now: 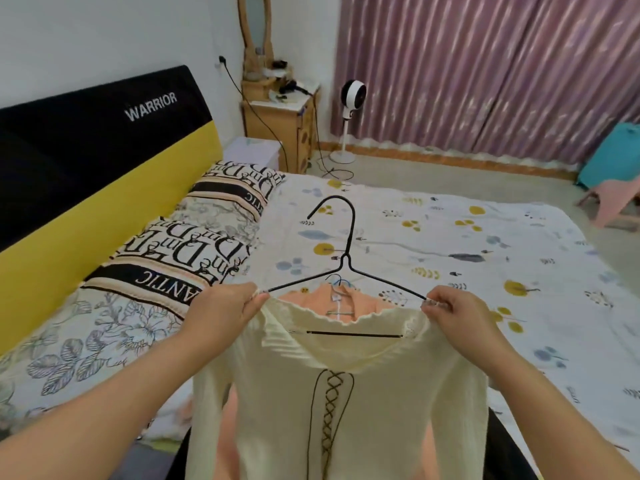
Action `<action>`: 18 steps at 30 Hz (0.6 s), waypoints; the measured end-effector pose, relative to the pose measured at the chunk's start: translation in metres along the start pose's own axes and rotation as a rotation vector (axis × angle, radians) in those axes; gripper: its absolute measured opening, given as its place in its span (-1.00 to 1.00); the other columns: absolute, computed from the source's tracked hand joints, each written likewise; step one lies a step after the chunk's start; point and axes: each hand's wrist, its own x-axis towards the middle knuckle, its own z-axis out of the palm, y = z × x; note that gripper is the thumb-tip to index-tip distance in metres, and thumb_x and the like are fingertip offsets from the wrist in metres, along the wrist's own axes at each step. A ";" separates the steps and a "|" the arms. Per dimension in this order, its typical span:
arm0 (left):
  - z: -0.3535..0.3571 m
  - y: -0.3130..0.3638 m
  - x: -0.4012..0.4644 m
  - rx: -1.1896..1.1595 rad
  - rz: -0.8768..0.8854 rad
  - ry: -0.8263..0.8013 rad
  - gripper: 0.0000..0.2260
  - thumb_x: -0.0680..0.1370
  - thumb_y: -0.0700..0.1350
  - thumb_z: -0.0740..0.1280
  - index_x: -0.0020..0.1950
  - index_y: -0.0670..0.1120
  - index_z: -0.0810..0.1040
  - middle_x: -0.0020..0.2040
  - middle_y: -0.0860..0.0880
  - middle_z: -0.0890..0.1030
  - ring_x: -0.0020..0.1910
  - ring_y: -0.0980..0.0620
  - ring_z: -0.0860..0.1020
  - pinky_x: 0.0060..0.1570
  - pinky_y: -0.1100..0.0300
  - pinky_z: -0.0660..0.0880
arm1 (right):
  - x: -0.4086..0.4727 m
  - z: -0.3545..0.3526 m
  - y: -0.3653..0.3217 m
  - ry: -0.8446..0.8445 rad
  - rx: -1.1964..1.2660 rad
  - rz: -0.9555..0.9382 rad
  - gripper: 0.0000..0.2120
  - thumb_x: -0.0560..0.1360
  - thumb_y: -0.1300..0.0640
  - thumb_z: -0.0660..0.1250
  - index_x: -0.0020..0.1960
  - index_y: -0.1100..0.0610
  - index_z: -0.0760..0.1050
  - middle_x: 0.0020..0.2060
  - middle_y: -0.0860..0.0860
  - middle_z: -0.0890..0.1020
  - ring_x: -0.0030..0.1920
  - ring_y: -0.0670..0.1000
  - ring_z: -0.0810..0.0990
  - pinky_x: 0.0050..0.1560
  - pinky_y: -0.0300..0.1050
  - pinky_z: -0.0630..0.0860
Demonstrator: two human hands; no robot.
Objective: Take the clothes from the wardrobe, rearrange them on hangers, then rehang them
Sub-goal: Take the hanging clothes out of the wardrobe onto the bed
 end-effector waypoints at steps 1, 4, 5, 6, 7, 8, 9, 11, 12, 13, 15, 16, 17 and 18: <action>0.014 -0.004 0.015 0.024 -0.031 -0.020 -0.65 0.59 0.10 0.13 -0.28 -0.11 0.36 -0.38 -0.04 0.47 -0.30 -0.10 0.50 -0.34 0.11 0.29 | 0.022 0.010 0.008 0.002 -0.002 0.004 -0.85 0.51 0.24 0.30 -0.25 0.17 0.51 -0.39 0.03 0.52 -0.32 -0.04 0.43 -0.31 -0.25 0.31; 0.060 -0.014 0.058 0.074 -0.114 -0.119 -0.67 0.60 0.11 0.09 -0.23 -0.09 0.33 -0.32 -0.04 0.49 -0.20 -0.13 0.54 -0.32 0.11 0.29 | 0.085 0.044 0.031 -0.023 0.005 0.034 -0.84 0.50 0.26 0.30 -0.26 0.17 0.49 -0.44 -0.04 0.47 -0.37 -0.09 0.40 -0.39 -0.37 0.27; 0.077 -0.016 0.071 0.095 -0.140 -0.151 -0.68 0.61 0.11 0.08 -0.20 -0.08 0.35 -0.25 -0.07 0.53 -0.14 -0.14 0.55 -0.27 0.09 0.33 | 0.104 0.056 0.039 -0.036 0.004 0.042 -0.84 0.49 0.27 0.30 -0.27 0.15 0.49 -0.44 -0.06 0.48 -0.36 -0.11 0.41 -0.38 -0.39 0.28; 0.096 -0.020 0.080 0.113 -0.167 -0.181 -0.69 0.61 0.10 0.07 -0.11 -0.09 0.41 -0.13 -0.10 0.57 -0.04 -0.13 0.55 -0.15 0.07 0.40 | 0.122 0.070 0.049 -0.053 0.001 0.050 -0.83 0.49 0.27 0.31 -0.27 0.13 0.48 -0.43 -0.07 0.48 -0.35 -0.10 0.42 -0.37 -0.39 0.28; 0.118 -0.023 0.086 0.134 -0.203 -0.229 -0.68 0.61 0.11 0.07 0.07 -0.10 0.45 0.05 -0.12 0.56 0.10 -0.13 0.51 0.03 0.06 0.41 | 0.139 0.085 0.060 -0.072 0.000 0.066 -0.82 0.48 0.28 0.31 -0.28 0.12 0.48 -0.43 -0.08 0.48 -0.33 -0.07 0.44 -0.36 -0.33 0.29; 0.139 -0.026 0.090 0.167 -0.240 -0.279 -0.62 0.61 0.12 0.08 0.28 -0.09 0.39 0.25 -0.13 0.47 0.26 -0.10 0.43 0.20 0.06 0.35 | 0.155 0.101 0.072 -0.089 -0.004 0.083 -0.80 0.47 0.29 0.31 -0.30 0.10 0.47 -0.43 -0.09 0.47 -0.32 -0.03 0.44 -0.33 -0.25 0.29; 0.160 -0.027 0.089 0.194 -0.265 -0.314 -0.53 0.59 0.13 0.12 0.42 -0.09 0.27 0.38 -0.13 0.35 0.37 -0.08 0.33 0.32 0.05 0.27 | 0.171 0.116 0.085 -0.106 -0.016 0.099 -0.78 0.47 0.29 0.31 -0.32 0.07 0.46 -0.44 -0.10 0.47 -0.31 -0.02 0.43 -0.32 -0.22 0.28; 0.195 -0.027 0.088 0.179 -0.249 -0.328 -0.40 0.49 0.11 0.34 0.43 -0.15 0.30 0.41 -0.19 0.34 0.38 -0.09 0.36 0.31 -0.04 0.32 | 0.199 0.148 0.112 -0.133 -0.038 0.137 -0.81 0.47 0.29 0.30 -0.30 0.10 0.50 -0.42 -0.06 0.48 -0.30 -0.01 0.43 -0.34 -0.24 0.25; 0.214 -0.028 0.086 0.161 -0.226 -0.335 -0.35 0.41 0.10 0.43 0.39 -0.18 0.37 0.38 -0.23 0.38 0.34 -0.13 0.41 0.26 -0.10 0.39 | 0.212 0.163 0.125 -0.141 -0.046 0.165 -0.85 0.48 0.28 0.29 -0.24 0.14 0.54 -0.38 -0.02 0.51 -0.27 0.01 0.44 -0.33 -0.21 0.25; 0.235 -0.030 0.081 0.140 -0.218 -0.397 -0.32 0.43 0.09 0.42 0.43 -0.19 0.30 0.43 -0.25 0.31 0.39 -0.17 0.35 0.30 -0.16 0.33 | 0.223 0.177 0.137 -0.145 -0.049 0.197 -0.87 0.49 0.27 0.27 -0.19 0.16 0.56 -0.33 0.03 0.54 -0.24 0.04 0.46 -0.30 -0.17 0.27; 0.280 -0.037 0.070 0.135 -0.258 -0.645 -0.33 0.58 0.12 0.15 0.54 -0.11 -0.11 0.54 -0.17 -0.10 0.53 -0.14 -0.05 0.45 -0.14 -0.04 | 0.243 0.203 0.160 -0.153 -0.073 0.244 -0.87 0.50 0.27 0.24 -0.15 0.20 0.56 -0.24 0.11 0.59 -0.20 0.06 0.46 -0.25 -0.14 0.28; 0.300 -0.040 0.064 0.150 -0.260 -0.757 -0.35 0.61 0.13 0.06 0.53 -0.07 -0.22 0.53 -0.13 -0.23 0.52 -0.13 -0.19 0.45 -0.13 -0.16 | 0.251 0.216 0.170 -0.159 -0.098 0.256 -0.86 0.50 0.27 0.23 -0.13 0.22 0.56 -0.20 0.14 0.61 -0.20 0.06 0.46 -0.23 -0.13 0.28; 0.319 -0.042 0.061 0.171 -0.246 -0.822 -0.36 0.61 0.14 0.02 0.52 -0.07 -0.26 0.52 -0.12 -0.30 0.51 -0.13 -0.26 0.44 -0.13 -0.22 | 0.258 0.227 0.179 -0.169 -0.131 0.264 -0.86 0.51 0.27 0.22 -0.12 0.24 0.56 -0.18 0.15 0.62 -0.19 0.07 0.46 -0.22 -0.12 0.28; 0.336 -0.044 0.058 0.186 -0.225 -0.858 -0.36 0.61 0.16 0.00 0.52 -0.07 -0.27 0.51 -0.12 -0.32 0.50 -0.14 -0.29 0.44 -0.13 -0.24 | 0.263 0.238 0.187 -0.176 -0.180 0.262 -0.86 0.51 0.28 0.21 -0.13 0.25 0.55 -0.18 0.15 0.62 -0.18 0.08 0.49 -0.22 -0.11 0.28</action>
